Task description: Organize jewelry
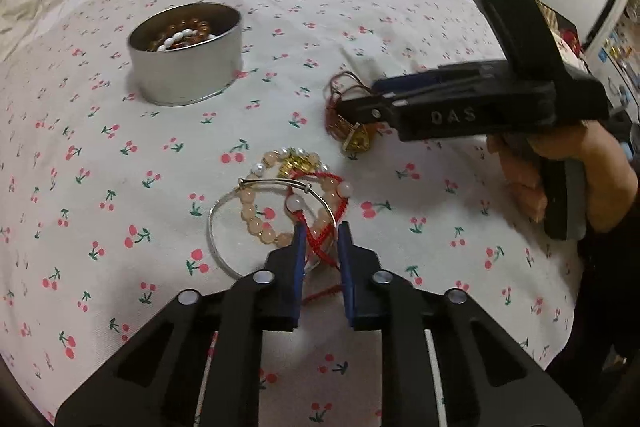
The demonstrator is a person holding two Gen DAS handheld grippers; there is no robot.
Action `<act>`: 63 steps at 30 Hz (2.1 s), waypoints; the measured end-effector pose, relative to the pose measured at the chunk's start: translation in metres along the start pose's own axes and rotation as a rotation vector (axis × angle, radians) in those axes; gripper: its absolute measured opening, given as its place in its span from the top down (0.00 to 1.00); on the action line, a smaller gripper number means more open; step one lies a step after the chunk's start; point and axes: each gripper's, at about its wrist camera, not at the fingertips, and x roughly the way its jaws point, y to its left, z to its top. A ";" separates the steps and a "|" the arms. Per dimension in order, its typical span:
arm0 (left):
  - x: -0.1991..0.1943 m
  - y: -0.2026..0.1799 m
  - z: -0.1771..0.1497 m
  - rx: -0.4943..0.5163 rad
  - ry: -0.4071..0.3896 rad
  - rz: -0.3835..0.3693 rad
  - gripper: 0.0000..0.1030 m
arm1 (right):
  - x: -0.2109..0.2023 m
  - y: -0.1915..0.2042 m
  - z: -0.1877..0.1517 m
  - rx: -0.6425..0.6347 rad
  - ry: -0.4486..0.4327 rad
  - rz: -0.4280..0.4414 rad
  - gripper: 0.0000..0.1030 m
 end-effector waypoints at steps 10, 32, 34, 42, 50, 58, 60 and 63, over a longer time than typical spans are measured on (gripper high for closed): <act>-0.012 0.008 -0.001 -0.009 0.004 -0.060 0.63 | 0.000 0.000 0.000 0.000 0.000 0.000 0.45; -0.054 0.034 0.012 -0.126 -0.216 -0.217 0.97 | 0.000 0.000 0.000 0.006 -0.005 0.004 0.52; -0.060 0.041 0.014 -0.152 -0.242 -0.239 0.97 | -0.001 -0.005 0.001 0.026 -0.009 0.016 0.67; -0.074 0.056 0.017 -0.218 -0.322 -0.265 0.97 | -0.010 -0.023 0.001 0.133 -0.024 0.137 0.94; -0.078 0.067 0.042 -0.224 -0.360 -0.210 0.97 | -0.036 -0.033 0.007 0.204 -0.122 0.248 0.97; -0.067 0.083 0.094 -0.228 -0.392 -0.129 0.97 | -0.077 -0.022 0.020 0.138 -0.287 0.292 0.97; -0.060 0.088 0.106 -0.232 -0.387 -0.122 0.97 | -0.090 -0.014 0.028 0.101 -0.332 0.302 0.97; -0.045 0.095 0.124 -0.244 -0.368 -0.095 0.97 | -0.098 -0.007 0.042 0.085 -0.365 0.314 0.97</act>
